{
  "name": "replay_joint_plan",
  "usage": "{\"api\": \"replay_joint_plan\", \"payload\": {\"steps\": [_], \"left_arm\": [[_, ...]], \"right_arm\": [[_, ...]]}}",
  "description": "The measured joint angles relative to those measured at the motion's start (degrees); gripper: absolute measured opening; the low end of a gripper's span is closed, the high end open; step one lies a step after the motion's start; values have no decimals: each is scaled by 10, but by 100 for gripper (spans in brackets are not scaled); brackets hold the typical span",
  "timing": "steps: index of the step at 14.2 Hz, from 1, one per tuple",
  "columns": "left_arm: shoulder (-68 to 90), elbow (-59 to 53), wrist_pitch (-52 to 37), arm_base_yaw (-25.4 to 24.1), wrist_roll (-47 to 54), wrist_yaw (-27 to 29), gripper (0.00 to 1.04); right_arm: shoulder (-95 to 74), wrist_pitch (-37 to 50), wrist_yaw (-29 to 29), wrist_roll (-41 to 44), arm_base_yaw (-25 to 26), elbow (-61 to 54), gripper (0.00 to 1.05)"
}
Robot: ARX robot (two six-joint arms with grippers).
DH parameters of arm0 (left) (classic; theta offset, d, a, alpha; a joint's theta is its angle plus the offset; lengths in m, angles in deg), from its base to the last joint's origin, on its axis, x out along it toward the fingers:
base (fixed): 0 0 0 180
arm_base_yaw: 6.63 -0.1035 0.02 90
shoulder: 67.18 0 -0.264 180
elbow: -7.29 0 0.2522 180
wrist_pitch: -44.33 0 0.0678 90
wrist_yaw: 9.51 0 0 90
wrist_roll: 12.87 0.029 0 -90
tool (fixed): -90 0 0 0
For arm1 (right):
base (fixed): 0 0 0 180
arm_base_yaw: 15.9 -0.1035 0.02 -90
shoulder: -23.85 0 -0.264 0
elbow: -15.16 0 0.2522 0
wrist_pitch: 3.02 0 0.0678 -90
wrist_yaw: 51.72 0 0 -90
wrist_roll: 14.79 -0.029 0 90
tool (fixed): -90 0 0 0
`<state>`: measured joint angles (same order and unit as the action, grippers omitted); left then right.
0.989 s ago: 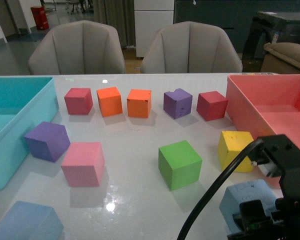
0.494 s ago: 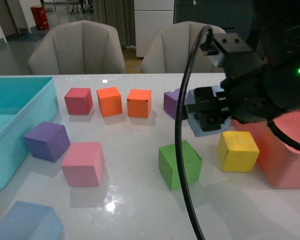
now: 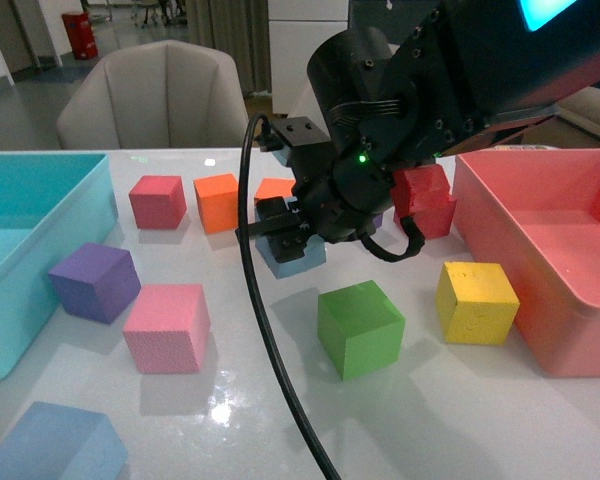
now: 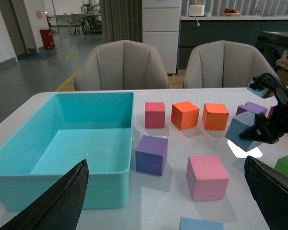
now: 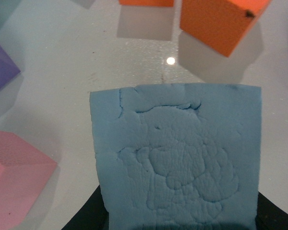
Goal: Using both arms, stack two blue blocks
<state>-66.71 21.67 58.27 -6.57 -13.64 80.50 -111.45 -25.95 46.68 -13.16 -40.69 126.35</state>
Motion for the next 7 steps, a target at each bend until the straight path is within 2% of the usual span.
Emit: {"api": "replay_joint_plan", "payload": {"steps": [4, 7], "left_arm": [[0, 0, 0, 0, 0, 0, 98], [0, 0, 0, 0, 0, 0, 98]], "right_arm": [[-70, -55, 31, 11, -3, 94, 45], [-95, -89, 30, 41, -3, 123, 45]]}}
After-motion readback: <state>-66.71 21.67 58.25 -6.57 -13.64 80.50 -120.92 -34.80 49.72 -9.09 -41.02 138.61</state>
